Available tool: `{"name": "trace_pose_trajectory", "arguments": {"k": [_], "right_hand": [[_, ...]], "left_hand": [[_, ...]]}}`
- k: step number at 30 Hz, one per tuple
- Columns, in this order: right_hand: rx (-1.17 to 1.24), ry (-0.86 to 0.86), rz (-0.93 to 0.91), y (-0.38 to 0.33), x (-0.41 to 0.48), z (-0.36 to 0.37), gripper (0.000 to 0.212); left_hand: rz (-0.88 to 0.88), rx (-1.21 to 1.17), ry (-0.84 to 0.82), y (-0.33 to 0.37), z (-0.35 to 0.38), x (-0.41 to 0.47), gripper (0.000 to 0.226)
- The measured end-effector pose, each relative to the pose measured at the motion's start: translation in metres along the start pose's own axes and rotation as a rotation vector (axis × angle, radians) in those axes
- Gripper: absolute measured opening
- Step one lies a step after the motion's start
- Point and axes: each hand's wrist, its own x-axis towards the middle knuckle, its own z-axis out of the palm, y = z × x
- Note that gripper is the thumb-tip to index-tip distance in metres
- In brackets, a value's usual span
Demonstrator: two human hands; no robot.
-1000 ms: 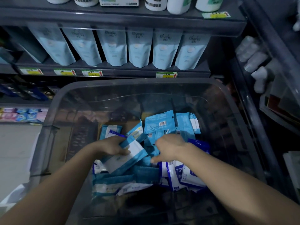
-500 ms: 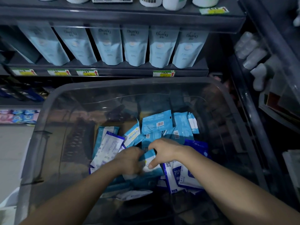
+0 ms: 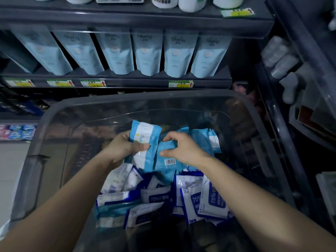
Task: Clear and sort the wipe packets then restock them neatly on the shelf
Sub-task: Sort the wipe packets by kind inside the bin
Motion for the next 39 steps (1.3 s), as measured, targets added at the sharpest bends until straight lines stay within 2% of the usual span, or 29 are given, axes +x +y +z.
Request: {"name": "trace_pose_trajectory", "arguments": {"k": [2,4,6,7,9,10,11,13,14,16,18,21,23,26,27,29,34,37,39], "right_hand": [[-0.187,0.206,-0.135,-0.001,0.002,-0.002,0.025],[-0.477,0.457,-0.345,0.004,0.003,-0.002,0.029],[-0.726,0.612,-0.461,0.014,0.005,0.002,0.033],[-0.798,0.619,-0.492,0.021,0.008,0.005,0.03],[-0.873,0.529,-0.522,0.031,0.011,0.012,0.017],[-0.906,0.457,-0.507,0.033,0.012,0.013,0.015],[-0.941,0.366,-0.464,0.033,0.013,0.013,0.025],[-1.041,0.161,-0.36,0.028,0.011,0.011,0.059],[-1.088,0.111,-0.337,0.025,0.011,0.011,0.069],[-1.129,0.129,-0.33,0.02,0.012,0.014,0.068],[-1.129,0.146,-0.357,0.012,0.011,0.021,0.061],[-1.005,0.1,-0.516,0.009,0.013,0.042,0.052],[-0.921,0.044,-0.645,0.005,0.014,0.06,0.04],[-0.88,-0.147,-0.676,-0.004,0.014,0.085,0.031],[-0.886,-0.217,-0.633,-0.005,0.015,0.091,0.029],[-0.918,-0.294,-0.516,-0.006,0.017,0.099,0.025],[-1.019,-0.291,-0.367,0.001,0.024,0.11,0.029],[-0.874,-0.275,-0.282,0.001,0.025,0.112,0.037],[-0.759,-0.275,-0.228,-0.002,0.027,0.11,0.037]], "left_hand": [[0.102,0.073,0.177,0.002,0.011,0.006,0.026],[0.239,0.379,0.349,-0.004,0.015,0.015,0.018],[0.223,0.78,0.467,-0.013,0.017,0.022,0.012],[0.138,0.912,0.478,-0.019,0.018,0.024,0.02],[-0.024,1.026,0.444,-0.031,0.019,0.025,0.043],[-0.051,1.043,0.439,-0.037,0.018,0.025,0.05],[-0.055,1.032,0.435,-0.041,0.017,0.025,0.053],[-0.033,0.927,0.441,-0.046,0.012,0.025,0.05],[-0.023,0.86,0.432,-0.047,0.008,0.025,0.046],[0.012,0.77,0.438,-0.049,-0.003,0.023,0.035],[0.016,0.864,0.472,-0.053,-0.02,0.019,0.032],[-0.169,1.03,0.475,-0.066,-0.044,0.013,0.061],[-0.292,1.0,0.415,-0.088,-0.06,0.018,0.088],[-0.337,0.992,0.392,-0.102,-0.068,0.019,0.118],[-0.351,0.978,0.372,-0.095,-0.064,0.013,0.116],[-0.378,0.986,0.353,-0.084,-0.056,0.003,0.098],[-0.356,0.977,0.311,-0.087,-0.049,0.0,0.089],[-0.393,0.85,0.3,-0.089,-0.049,-0.001,0.092],[-0.415,0.906,0.204,-0.085,-0.046,-0.001,0.07]]}}
